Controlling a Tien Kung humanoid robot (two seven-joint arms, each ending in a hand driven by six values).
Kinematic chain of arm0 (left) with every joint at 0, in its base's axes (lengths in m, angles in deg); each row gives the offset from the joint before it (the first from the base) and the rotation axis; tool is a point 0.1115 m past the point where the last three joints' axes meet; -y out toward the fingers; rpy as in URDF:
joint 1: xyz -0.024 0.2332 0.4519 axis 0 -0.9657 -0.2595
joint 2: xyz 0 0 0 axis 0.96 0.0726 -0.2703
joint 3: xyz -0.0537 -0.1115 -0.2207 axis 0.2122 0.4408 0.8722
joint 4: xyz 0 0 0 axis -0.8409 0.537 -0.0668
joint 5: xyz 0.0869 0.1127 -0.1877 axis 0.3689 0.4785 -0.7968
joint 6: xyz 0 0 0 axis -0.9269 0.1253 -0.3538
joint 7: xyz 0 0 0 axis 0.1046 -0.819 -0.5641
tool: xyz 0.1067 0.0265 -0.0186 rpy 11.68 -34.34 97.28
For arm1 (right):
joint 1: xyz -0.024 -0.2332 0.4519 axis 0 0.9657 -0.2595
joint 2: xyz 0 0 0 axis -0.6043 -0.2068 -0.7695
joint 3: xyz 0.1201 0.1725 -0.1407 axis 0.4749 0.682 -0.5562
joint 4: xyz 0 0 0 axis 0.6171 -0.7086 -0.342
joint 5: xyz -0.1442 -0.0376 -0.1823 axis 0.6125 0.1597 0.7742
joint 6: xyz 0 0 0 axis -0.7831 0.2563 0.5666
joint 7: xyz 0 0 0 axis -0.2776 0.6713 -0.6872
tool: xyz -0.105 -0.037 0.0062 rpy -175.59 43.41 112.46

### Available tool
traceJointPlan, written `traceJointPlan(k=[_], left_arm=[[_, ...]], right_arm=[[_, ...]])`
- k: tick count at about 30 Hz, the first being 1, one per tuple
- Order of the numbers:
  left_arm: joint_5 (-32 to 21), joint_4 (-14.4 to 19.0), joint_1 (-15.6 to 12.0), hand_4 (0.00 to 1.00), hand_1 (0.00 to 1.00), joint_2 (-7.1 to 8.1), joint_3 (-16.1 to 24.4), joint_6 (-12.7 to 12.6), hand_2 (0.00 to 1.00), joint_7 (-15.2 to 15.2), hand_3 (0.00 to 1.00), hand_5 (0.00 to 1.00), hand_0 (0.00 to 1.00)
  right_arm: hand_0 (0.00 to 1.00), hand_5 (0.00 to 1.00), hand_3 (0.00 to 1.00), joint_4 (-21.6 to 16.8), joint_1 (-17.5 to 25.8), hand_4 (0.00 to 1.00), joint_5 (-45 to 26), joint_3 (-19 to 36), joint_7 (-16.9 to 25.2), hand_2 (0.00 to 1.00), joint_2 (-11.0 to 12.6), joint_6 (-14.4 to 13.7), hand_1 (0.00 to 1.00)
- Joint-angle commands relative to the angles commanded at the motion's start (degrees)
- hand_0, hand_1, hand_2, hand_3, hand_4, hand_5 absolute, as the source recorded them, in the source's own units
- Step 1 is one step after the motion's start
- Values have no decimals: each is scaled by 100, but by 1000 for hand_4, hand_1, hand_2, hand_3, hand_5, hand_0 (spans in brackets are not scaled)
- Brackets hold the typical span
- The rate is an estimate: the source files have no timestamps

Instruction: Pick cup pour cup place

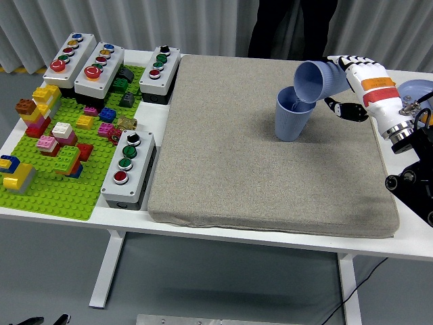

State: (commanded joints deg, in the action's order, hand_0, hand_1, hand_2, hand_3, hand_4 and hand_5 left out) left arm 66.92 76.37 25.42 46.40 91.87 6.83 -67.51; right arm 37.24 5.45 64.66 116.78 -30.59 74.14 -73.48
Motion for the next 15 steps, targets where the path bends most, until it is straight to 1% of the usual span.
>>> traceJointPlan(k=[15], left_arm=[[-16,0,1,518,797,4,-11,-2,844,3,751,947,779]], right_arm=[[754,134,560,10,-93,613,135,-114,-72,534,63,0,636]])
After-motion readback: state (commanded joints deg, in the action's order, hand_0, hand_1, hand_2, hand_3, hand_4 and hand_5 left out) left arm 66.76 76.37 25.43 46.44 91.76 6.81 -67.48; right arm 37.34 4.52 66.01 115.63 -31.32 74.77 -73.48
